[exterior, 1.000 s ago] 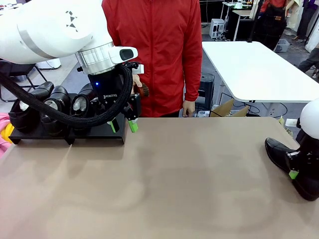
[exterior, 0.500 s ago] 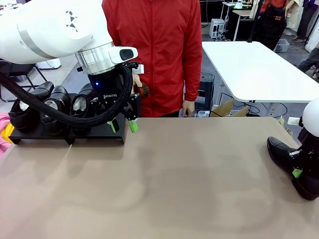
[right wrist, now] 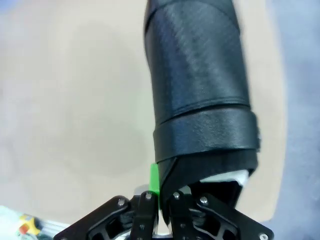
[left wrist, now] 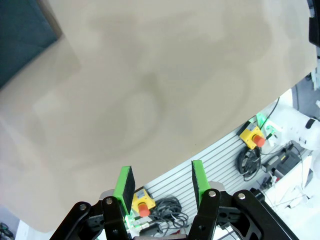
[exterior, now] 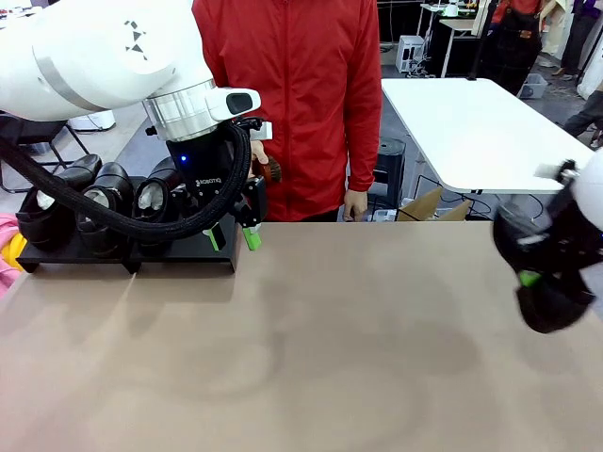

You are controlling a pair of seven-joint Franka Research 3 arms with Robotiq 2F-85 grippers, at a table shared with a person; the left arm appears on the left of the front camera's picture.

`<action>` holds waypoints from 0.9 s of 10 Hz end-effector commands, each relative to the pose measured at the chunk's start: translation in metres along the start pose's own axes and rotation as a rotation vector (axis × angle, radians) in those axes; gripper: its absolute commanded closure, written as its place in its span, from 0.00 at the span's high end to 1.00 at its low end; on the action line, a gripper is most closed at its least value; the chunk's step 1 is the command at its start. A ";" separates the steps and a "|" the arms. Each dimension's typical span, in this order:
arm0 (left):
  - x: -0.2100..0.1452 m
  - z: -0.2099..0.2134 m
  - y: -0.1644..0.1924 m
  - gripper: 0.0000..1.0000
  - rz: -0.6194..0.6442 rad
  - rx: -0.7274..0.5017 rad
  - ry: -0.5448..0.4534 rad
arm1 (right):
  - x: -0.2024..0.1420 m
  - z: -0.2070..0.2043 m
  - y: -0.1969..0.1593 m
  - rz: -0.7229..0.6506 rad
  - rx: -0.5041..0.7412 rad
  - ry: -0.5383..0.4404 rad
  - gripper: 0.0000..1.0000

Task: Organize the shoes by placing them on the stand.
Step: Pick up one Shoe and place it in the middle of the table.

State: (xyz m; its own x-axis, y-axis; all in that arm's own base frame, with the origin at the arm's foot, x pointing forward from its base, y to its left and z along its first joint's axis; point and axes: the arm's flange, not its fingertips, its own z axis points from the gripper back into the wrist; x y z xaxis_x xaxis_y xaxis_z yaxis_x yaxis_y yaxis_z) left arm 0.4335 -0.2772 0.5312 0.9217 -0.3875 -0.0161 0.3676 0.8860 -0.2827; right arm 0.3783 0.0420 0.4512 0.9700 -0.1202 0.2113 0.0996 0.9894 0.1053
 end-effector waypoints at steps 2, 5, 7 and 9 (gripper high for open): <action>-0.001 0.002 0.001 0.61 0.004 -0.005 -0.002 | -0.015 -0.003 0.114 0.070 0.137 -0.035 0.00; -0.001 0.002 0.001 0.61 0.004 -0.005 -0.002 | -0.028 -0.041 0.200 -0.013 0.194 0.044 0.00; -0.001 0.002 0.001 0.61 0.004 -0.005 -0.002 | -0.047 -0.074 0.226 -0.039 0.197 0.093 0.00; -0.001 0.002 0.001 0.61 0.004 -0.005 -0.002 | -0.060 -0.096 0.237 -0.049 0.181 0.105 0.00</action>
State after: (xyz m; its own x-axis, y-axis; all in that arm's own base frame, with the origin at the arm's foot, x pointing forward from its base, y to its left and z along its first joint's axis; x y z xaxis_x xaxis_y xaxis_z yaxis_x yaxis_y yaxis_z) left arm 0.4336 -0.2773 0.5314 0.9217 -0.3877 -0.0157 0.3678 0.8859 -0.2827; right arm 0.3652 0.2809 0.3677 0.9900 -0.1146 0.0820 0.0889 0.9594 0.2676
